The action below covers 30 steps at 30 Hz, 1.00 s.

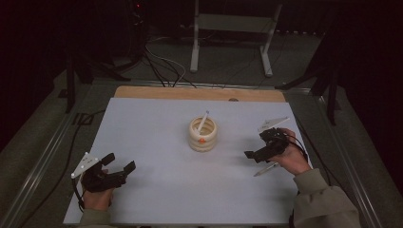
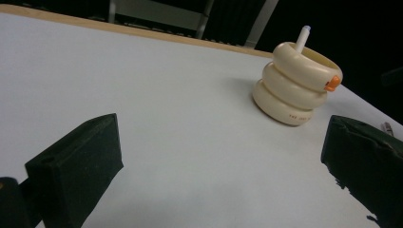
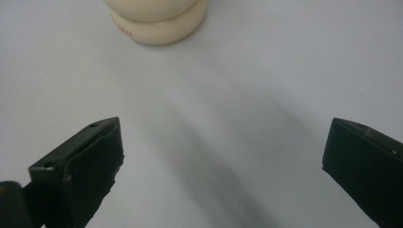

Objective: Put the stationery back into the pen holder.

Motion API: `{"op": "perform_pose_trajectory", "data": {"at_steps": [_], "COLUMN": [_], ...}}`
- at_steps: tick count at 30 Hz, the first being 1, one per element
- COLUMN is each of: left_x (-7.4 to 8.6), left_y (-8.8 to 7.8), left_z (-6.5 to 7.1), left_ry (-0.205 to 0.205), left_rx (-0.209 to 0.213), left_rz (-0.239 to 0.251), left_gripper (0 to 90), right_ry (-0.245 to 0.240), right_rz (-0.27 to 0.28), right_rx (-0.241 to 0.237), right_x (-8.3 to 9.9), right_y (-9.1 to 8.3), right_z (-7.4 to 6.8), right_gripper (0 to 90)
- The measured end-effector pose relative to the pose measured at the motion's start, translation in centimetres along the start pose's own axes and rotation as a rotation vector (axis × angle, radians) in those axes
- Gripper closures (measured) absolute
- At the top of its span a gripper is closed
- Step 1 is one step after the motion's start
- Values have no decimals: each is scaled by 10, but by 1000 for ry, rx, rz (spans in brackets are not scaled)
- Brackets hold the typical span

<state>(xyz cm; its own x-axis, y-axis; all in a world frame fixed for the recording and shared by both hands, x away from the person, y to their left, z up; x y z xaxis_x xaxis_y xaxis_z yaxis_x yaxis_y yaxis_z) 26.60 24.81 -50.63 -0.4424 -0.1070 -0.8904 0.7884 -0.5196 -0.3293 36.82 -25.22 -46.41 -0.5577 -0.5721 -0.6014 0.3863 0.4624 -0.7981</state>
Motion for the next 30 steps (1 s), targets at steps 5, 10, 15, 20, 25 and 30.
{"op": "perform_pose_trajectory", "data": {"at_steps": [5, 10, 15, 20, 25, 30], "left_x": [0, 0, 0, 0, 1, 1], "left_y": [0, 0, 1, 1, 1, 1], "left_z": [0, 0, 0, 0, 0, 0], "left_ry": [-1, 1, 1, 2, 1, 1], "left_rx": [-1, 0, 0, 0, 0, 1], "left_rz": [1, -2, -2, -4, -3, -4], "left_gripper": [3, 3, 3, 3, 3, 3], "right_ry": [-20, -37, -49, -71, -103, -121], "right_rz": [-26, -59, -88, -111, -137, -150], "right_rx": [-8, -20, -30, -42, -50, -56], "right_x": [9, 19, 28, 35, 40, 44], "right_y": [-1, -3, -3, -3, -2, -2], "right_z": [0, 0, 2, 2, 0, 1], "right_gripper": [12, 22, 44, 68, 85, 140]}}
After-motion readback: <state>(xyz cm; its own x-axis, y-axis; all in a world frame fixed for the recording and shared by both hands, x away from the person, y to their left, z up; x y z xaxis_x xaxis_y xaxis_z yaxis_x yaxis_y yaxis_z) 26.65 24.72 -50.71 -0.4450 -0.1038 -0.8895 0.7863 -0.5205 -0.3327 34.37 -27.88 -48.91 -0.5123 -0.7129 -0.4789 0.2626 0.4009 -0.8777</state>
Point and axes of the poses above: each handheld gripper's, and its own axes: y roughly forward along the jaws, x roughly out of its underside, z roughly to its right, the point moved 3 cm from there along y, roughly forward along the jaws, and after that the axes turned 1 degree about y, right-handed, at the moved point
